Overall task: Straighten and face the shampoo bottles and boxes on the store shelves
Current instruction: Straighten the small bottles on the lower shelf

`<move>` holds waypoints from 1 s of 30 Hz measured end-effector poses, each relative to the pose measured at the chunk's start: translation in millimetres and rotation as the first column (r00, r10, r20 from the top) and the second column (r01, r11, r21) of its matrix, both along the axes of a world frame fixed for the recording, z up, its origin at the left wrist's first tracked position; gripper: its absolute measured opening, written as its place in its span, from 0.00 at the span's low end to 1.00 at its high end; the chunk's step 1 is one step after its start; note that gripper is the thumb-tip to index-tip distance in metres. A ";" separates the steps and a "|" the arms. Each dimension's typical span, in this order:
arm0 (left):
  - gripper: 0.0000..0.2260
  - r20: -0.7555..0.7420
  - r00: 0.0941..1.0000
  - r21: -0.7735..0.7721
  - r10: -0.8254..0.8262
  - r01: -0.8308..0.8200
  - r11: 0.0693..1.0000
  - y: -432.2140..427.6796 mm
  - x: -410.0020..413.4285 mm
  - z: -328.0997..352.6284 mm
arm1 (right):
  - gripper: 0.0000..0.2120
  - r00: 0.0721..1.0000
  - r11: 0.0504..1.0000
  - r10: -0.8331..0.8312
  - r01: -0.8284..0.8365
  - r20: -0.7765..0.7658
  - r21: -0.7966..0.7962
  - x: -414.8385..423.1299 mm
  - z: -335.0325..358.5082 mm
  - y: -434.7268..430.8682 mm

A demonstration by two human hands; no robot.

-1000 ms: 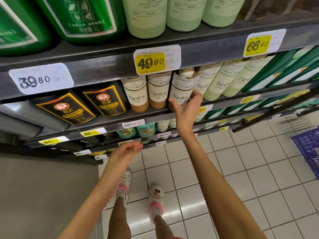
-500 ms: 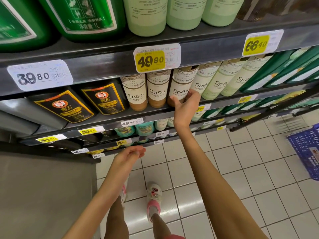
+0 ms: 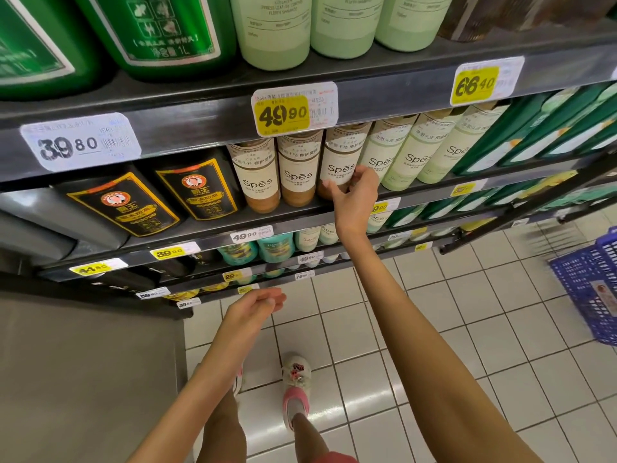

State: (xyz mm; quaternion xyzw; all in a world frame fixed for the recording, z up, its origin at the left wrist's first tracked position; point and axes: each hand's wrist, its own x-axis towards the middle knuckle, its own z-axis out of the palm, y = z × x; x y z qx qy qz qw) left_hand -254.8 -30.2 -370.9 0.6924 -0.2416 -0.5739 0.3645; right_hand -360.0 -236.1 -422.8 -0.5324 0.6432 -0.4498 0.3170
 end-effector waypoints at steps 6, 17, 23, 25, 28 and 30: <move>0.08 -0.027 1.000 -0.022 0.003 -0.003 1.000 1.4 -1.2 14.4 | 0.24 0.998 0.975 0.008 -0.021 -0.060 -0.221 -44.1 41.1 4.4; 0.08 -0.046 0.998 -0.036 0.030 -0.032 0.999 4.2 -2.3 22.8 | 0.29 0.917 0.929 0.208 -0.294 -0.341 -0.223 -69.1 82.9 -37.7; 0.08 0.054 0.996 -0.058 0.066 -0.063 0.996 12.2 4.1 21.0 | 0.23 0.856 0.919 0.293 -0.375 -0.425 -0.123 -71.2 86.4 -57.5; 0.07 0.080 0.995 -0.065 0.053 -0.047 0.997 14.4 2.2 20.2 | 0.25 0.843 0.913 0.309 -0.393 -0.441 -0.111 -72.6 86.3 -58.3; 0.09 0.067 0.997 -0.084 0.041 -0.035 0.996 14.5 -4.6 20.8 | 0.28 0.846 0.911 0.298 -0.390 -0.441 -0.134 -77.9 83.1 -52.7; 0.09 0.064 0.998 -0.085 0.027 -0.021 0.996 14.5 -9.4 21.5 | 0.29 0.859 0.904 0.299 -0.394 -0.415 -0.164 -83.5 79.2 -45.0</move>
